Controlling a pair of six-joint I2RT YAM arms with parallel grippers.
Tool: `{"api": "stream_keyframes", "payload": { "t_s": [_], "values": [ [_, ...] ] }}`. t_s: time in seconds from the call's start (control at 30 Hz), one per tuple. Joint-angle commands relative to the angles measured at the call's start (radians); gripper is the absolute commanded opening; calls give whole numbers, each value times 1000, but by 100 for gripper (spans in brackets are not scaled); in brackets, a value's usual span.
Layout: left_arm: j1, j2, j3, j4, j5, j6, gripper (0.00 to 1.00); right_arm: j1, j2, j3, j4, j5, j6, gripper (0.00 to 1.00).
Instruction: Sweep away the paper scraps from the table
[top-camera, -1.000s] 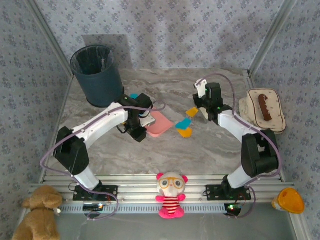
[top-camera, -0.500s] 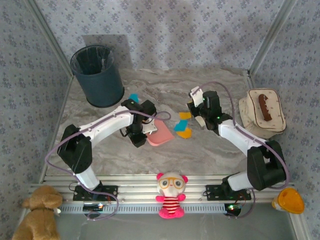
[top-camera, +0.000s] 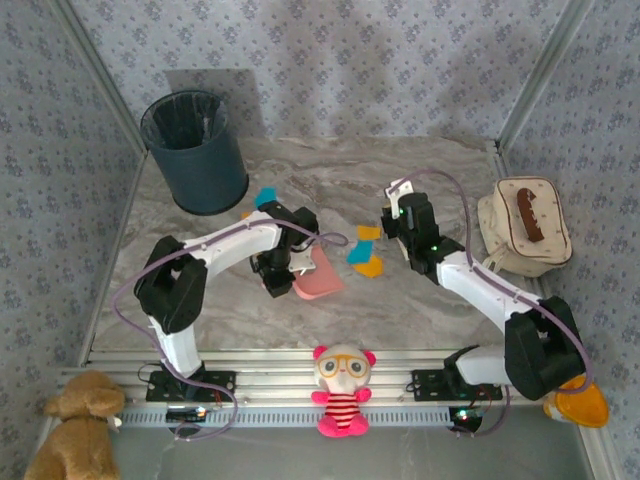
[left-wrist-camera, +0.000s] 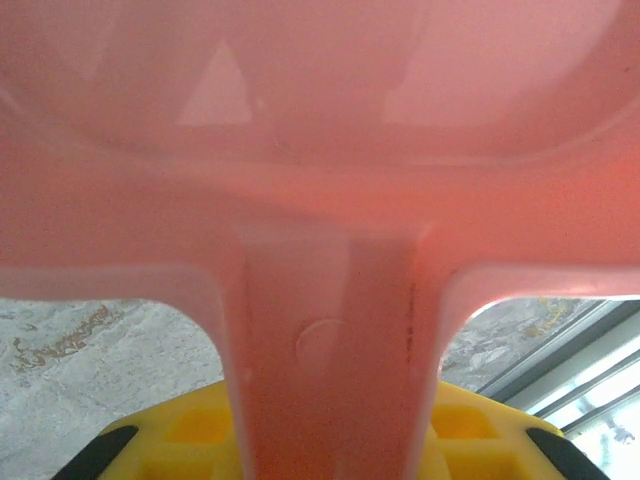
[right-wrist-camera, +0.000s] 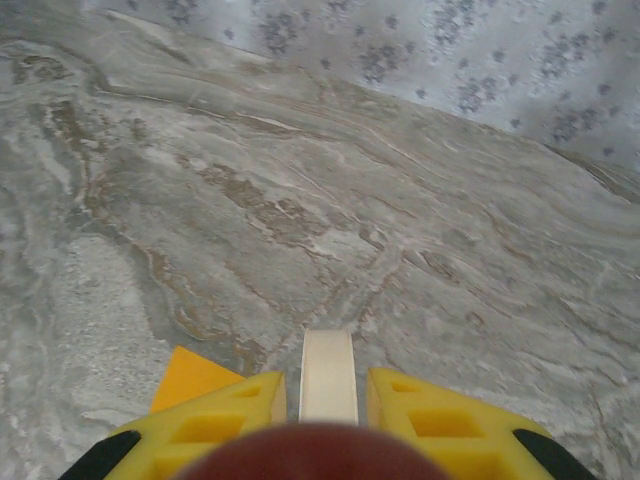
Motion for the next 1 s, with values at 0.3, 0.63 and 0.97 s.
{"api": "stream_keyframes", "payload": {
  "t_s": [0.3, 0.63, 0.97],
  "values": [
    [-14, 119, 120, -39, 3, 33, 0, 70, -7, -27, -40, 142, 179, 0],
    [-21, 185, 188, -53, 19, 46, 0, 109, 26, -19, -53, 86, 228, 0],
    [-21, 231, 246, -95, 24, 56, 0, 147, 38, -8, -47, 32, 247, 0]
  ]
}}
